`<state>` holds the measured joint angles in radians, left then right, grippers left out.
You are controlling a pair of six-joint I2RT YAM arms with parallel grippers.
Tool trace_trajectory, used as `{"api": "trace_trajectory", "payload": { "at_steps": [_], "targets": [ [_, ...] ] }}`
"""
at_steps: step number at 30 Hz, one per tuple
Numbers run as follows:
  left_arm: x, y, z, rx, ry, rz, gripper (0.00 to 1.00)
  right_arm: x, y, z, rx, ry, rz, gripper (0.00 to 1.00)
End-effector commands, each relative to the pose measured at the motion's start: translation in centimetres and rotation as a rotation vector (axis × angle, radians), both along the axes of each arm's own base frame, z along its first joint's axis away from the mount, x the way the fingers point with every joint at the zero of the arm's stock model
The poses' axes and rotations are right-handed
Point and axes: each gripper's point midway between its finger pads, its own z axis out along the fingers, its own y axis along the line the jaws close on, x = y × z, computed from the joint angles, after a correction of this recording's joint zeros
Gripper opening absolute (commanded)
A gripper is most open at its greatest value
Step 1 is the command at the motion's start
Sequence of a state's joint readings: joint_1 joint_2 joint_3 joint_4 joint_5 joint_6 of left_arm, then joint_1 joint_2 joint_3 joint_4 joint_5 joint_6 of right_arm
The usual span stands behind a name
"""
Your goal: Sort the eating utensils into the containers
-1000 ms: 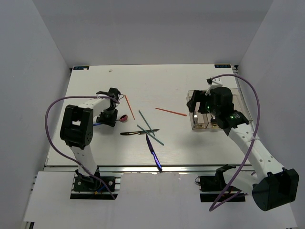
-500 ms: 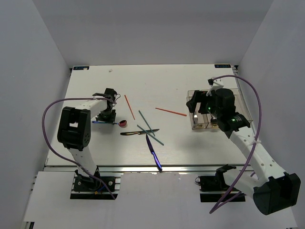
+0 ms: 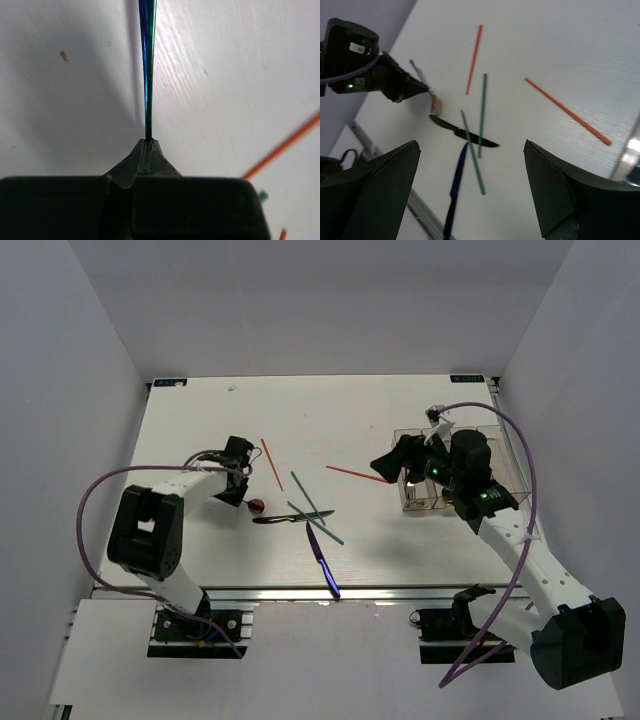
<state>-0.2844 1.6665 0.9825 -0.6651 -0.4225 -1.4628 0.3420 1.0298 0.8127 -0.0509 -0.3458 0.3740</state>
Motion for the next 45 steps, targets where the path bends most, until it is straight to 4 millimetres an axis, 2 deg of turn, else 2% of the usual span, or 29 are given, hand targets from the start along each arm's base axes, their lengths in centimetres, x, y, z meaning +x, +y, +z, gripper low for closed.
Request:
{"api": "trace_trajectory", "payload": {
  "at_steps": [1, 2, 6, 8, 10, 11, 12, 13, 14, 15, 16, 19, 20, 21, 23, 27, 31, 32, 35, 36, 39, 40, 41, 43, 45],
  "targets": [
    [2.3, -0.4, 5.6, 0.067, -0.222, -0.126, 0.0, -2.3, 4.3, 2.7, 0.22, 0.008, 0.225, 0.89],
    [2.3, -0.8, 5.9, 0.062, -0.242, -0.146, 0.0, -2.1, 4.6, 3.0, 0.23, -0.001, 0.225, 0.89],
    [2.7, -3.1, 7.3, 0.048, -0.296, -0.271, 0.0, -1.2, 6.2, 2.3, 0.225, 0.033, 0.186, 0.89],
    [3.0, -5.6, 8.2, 0.013, -0.342, -0.387, 0.0, -0.4, 6.6, 2.3, 0.236, 0.036, 0.157, 0.89],
    [2.3, -8.7, 8.5, -0.019, -0.357, -0.537, 0.0, 0.2, 7.4, 2.7, 0.251, 0.028, 0.172, 0.89],
    [2.4, -10.2, 9.8, -0.035, -0.407, -0.597, 0.0, 0.5, 7.6, 2.9, 0.259, 0.03, 0.169, 0.89],
    [1.6, -12.0, 10.4, -0.04, -0.424, -0.671, 0.0, 1.2, 7.8, 3.2, 0.262, 0.027, 0.161, 0.89],
    [1.2, -12.7, 10.9, -0.025, -0.439, -0.718, 0.0, 1.6, 7.8, 3.3, 0.263, 0.023, 0.15, 0.89],
    [1.1, -14.7, 12.4, -0.067, -0.513, -0.793, 0.0, 2.1, 7.8, 3.5, 0.261, 0.022, 0.137, 0.89],
    [0.5, -15.9, 13.5, -0.093, -0.556, -0.853, 0.0, 2.5, 8.0, 3.1, 0.251, 0.033, 0.122, 0.89],
    [-0.4, -18.3, 14.7, -0.171, -0.627, -0.965, 0.0, 3.3, 8.0, 3.2, 0.242, 0.032, 0.081, 0.89],
    [-2.7, -21.4, 16.9, -0.241, -0.745, -1.135, 0.0, 4.8, 7.9, 2.4, 0.199, 0.048, -0.029, 0.89],
    [-3.0, -21.6, 17.2, -0.244, -0.756, -1.162, 0.0, 5.3, 7.5, 2.6, 0.187, 0.053, -0.066, 0.89],
    [-3.4, -22.0, 17.5, -0.243, -0.765, -1.185, 0.0, 5.4, 7.9, 2.1, 0.162, 0.065, -0.076, 0.88],
    [-4.5, -23.5, 18.0, -0.253, -0.778, -1.258, 0.0, 5.9, 8.0, 2.3, 0.124, 0.052, -0.105, 0.86],
    [-5.8, -25.5, 17.9, -0.266, -0.761, -1.334, 0.0, 6.3, 8.3, 2.0, 0.078, 0.036, -0.134, 0.82],
    [-6.2, -26.9, 18.1, -0.256, -0.755, -1.377, 0.0, 6.6, 8.1, 2.1, 0.058, 0.012, -0.162, 0.78],
    [-6.2, -27.2, 17.7, -0.258, -0.743, -1.386, 0.0, 6.7, 8.1, 2.0, 0.042, 0.008, -0.161, 0.76],
    [-6.2, -27.8, 18.2, -0.26, -0.763, -1.391, 0.0, 6.9, 8.2, 1.2, 0.009, 0.029, -0.176, 0.72],
    [-6.3, -27.9, 18.6, -0.262, -0.774, -1.389, 0.0, 6.9, 8.3, 0.6, -0.004, 0.037, -0.173, 0.69],
    [-6.1, -27.9, 19.0, -0.256, -0.79, -1.376, 0.0, 6.3, 8.9, 0.1, 0.006, 0.055, -0.138, 0.52],
    [-6.0, -27.9, 19.1, -0.249, -0.791, -1.376, 0.0, 6.0, 9.1, -0.1, 0.012, 0.062, -0.122, 0.41],
    [-5.9, -27.9, 19.1, -0.242, -0.79, -1.373, 0.0, 5.5, 9.7, 0.1, 0.027, 0.066, -0.086, 0.36],
    [-5.6, -28.0, 18.9, -0.23, -0.782, -1.373, 0.0, 4.7, 10.2, 0.3, 0.051, 0.074, -0.042, 0.29],
    [-5.5, -28.0, 18.6, -0.226, -0.77, -1.374, 0.0, 4.0, 10.5, 0.6, 0.068, 0.064, -0.01, 0.29]
  ]
}}
